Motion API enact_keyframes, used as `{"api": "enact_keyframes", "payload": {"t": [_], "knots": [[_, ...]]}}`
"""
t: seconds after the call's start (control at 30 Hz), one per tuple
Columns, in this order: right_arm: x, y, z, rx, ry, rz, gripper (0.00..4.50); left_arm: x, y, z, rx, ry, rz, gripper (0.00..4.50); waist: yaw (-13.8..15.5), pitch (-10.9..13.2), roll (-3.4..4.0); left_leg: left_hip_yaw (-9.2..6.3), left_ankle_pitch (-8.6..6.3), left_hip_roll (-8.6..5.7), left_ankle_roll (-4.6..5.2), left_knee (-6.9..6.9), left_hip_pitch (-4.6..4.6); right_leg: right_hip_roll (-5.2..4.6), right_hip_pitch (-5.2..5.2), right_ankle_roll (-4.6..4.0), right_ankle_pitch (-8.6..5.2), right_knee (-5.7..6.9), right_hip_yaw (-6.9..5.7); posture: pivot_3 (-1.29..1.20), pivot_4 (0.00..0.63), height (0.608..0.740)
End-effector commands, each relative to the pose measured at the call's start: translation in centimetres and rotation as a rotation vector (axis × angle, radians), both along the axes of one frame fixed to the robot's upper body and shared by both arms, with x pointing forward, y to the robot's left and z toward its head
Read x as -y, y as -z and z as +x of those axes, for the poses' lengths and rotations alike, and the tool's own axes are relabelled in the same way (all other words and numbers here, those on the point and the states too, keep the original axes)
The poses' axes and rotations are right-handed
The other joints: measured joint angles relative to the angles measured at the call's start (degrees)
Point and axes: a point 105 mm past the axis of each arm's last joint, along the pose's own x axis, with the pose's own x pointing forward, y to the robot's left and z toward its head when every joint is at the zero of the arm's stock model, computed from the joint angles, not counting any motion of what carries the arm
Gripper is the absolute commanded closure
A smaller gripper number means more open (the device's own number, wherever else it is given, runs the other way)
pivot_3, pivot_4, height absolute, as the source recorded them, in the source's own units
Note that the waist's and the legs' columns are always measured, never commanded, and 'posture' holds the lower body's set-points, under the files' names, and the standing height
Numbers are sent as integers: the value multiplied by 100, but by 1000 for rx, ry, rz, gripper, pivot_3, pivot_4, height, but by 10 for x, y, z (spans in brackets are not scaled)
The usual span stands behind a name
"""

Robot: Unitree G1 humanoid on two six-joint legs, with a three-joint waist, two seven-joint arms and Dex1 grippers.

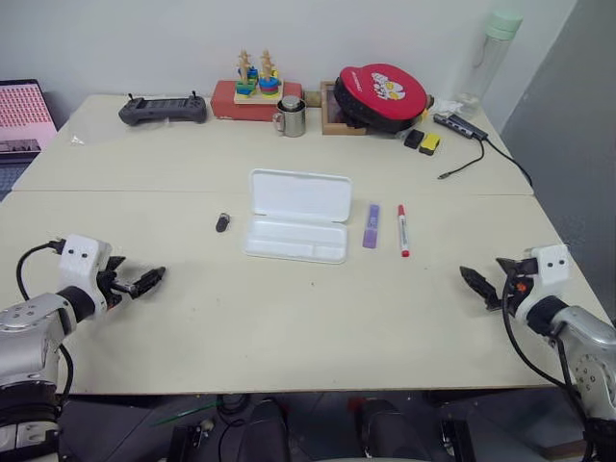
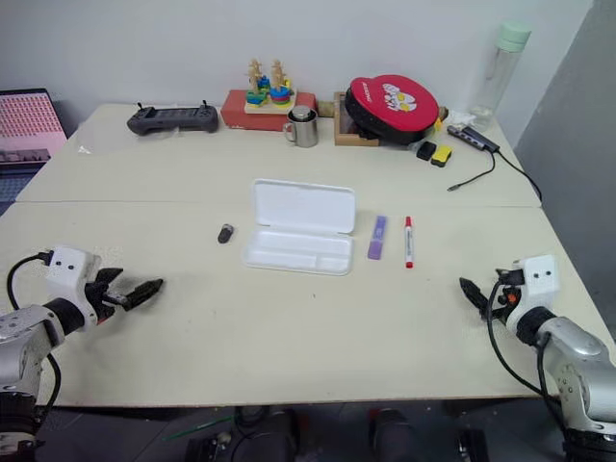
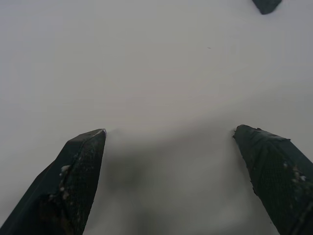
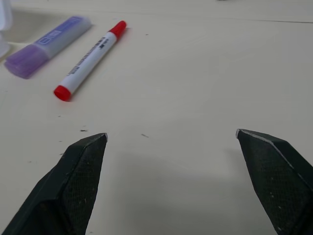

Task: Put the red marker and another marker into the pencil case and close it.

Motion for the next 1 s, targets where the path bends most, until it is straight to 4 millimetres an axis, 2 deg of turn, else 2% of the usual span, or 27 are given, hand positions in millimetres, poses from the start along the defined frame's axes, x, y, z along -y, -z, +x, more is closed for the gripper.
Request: {"api": "enact_keyframes", "payload": {"t": [0.03,0.3,0.57,0.8,0.9,1.0], "knots": [[-1,-19,4,76,-13,-25,62,6,-15,7,54,38,14,0,0,-1,-2,0,0,0,0,2,0,0,1,0,0,0,0,0,150,740],[1,-27,9,101,10,-8,62,16,-26,19,112,51,-13,0,1,-1,-2,2,0,0,0,5,0,2,1,27,15,0,3,0,150,740],[5,-26,8,93,19,-5,62,29,-20,23,105,83,-39,0,1,-1,-1,2,0,0,0,-1,-2,2,0,25,14,0,3,0,150,740],[10,-24,8,87,25,-16,62,25,-18,21,106,61,-39,0,1,-1,-1,1,0,0,1,4,-1,2,1,33,19,1,3,0,150,740],[8,-23,8,82,12,-21,62,24,-20,22,114,57,-34,0,1,-1,-1,2,0,0,1,5,-1,2,1,33,18,1,3,0,150,740],[0,-23,12,92,-31,-28,62,33,-21,19,105,101,-83,0,0,-1,-1,1,0,0,1,5,-2,2,1,32,18,1,3,0,150,740]]}}
